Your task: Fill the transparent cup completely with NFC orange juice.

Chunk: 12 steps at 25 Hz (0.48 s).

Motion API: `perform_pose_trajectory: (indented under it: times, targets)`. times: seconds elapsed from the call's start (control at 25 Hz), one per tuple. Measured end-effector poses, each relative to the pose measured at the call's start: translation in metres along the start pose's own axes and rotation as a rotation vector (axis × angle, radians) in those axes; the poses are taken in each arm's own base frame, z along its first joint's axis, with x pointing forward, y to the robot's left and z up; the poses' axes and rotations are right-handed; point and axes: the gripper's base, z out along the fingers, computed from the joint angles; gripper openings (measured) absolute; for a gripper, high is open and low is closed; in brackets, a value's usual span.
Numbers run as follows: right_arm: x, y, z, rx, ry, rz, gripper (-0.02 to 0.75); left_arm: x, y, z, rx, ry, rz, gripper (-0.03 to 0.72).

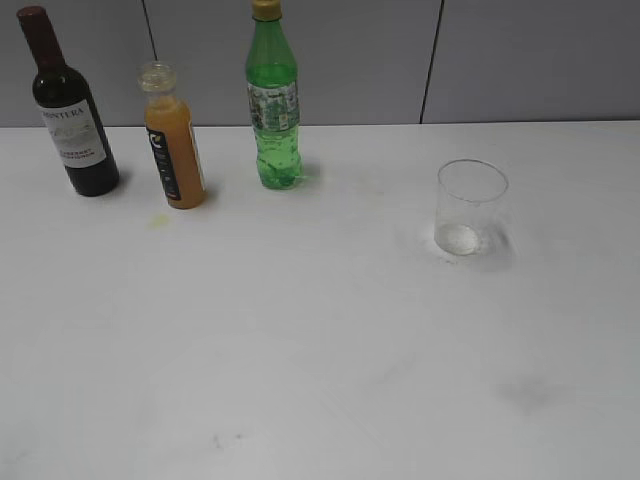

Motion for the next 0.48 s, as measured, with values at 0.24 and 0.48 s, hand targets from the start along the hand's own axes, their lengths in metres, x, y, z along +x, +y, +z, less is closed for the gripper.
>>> perform_pose_trajectory:
  times: [0.24,0.48]
  targets:
    - [0.0,0.0,0.0,0.0,0.0,0.0,0.587,0.0,0.0,0.0,0.0,0.0,0.0,0.228]
    - [0.0001,0.0,0.0,0.0,0.001,0.0,0.587,0.0,0.0,0.0,0.0,0.0,0.0,0.228]
